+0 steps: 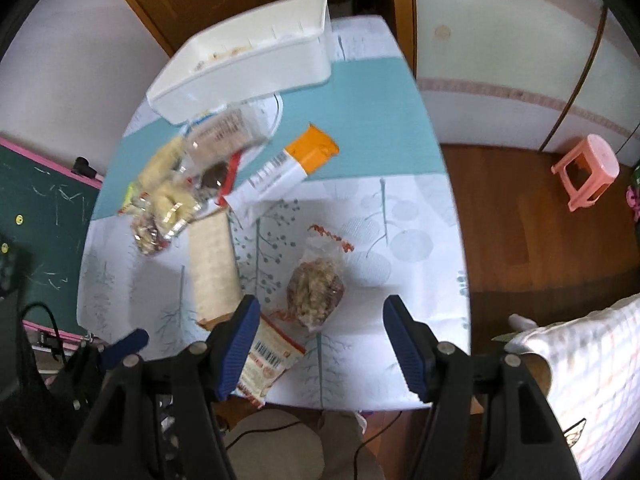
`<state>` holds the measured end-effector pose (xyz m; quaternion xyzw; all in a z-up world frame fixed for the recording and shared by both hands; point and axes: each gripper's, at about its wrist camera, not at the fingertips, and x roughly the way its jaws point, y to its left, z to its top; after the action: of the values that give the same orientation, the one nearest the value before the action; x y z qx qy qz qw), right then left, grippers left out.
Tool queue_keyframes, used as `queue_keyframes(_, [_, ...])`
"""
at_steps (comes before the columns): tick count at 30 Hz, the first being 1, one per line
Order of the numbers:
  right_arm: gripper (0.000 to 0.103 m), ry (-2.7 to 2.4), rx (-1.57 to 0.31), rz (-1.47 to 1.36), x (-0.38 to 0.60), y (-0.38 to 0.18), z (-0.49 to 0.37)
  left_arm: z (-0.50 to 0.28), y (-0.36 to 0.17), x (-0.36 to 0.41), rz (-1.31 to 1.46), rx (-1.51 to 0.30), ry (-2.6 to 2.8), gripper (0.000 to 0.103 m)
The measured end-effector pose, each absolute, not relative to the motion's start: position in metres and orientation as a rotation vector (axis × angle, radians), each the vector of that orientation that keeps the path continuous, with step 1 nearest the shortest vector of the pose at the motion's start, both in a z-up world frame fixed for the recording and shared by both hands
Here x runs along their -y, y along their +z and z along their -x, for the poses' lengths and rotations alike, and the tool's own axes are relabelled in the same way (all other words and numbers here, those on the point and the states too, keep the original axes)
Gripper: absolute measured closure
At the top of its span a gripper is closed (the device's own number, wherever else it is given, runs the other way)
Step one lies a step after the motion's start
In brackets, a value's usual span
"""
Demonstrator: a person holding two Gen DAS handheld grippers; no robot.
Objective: Organize snacks
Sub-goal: 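Grasp the barcode snack pack with the left gripper while the right grasps the nut bag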
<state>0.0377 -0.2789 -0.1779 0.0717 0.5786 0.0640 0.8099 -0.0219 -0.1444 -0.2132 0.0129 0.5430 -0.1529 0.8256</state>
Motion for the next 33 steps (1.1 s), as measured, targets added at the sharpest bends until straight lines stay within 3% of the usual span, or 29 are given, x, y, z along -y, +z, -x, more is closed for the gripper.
queue_keyframes(12, [0.041, 0.129, -1.342, -0.146, 0.271, -0.242, -0.059, 0.015, -0.246, 0.161, 0.035, -1.169, -0.327, 0.013])
queue_keyframes(14, [0.054, 0.15, -1.339, -0.14, 0.269, -0.242, -0.06, 0.012, -0.247, 0.165, 0.035, -1.161, -0.329, 0.013])
queue_keyframes(16, [0.059, 0.182, -1.351, -0.135, 0.266, -0.242, -0.063, 0.008, -0.248, 0.167, 0.035, -1.161, -0.33, 0.013])
queue_keyframes(33, [0.06, 0.244, -1.383, -0.072, 0.257, -0.244, -0.081, 0.012, -0.262, 0.182, -0.101, -1.166, -0.378, 0.013])
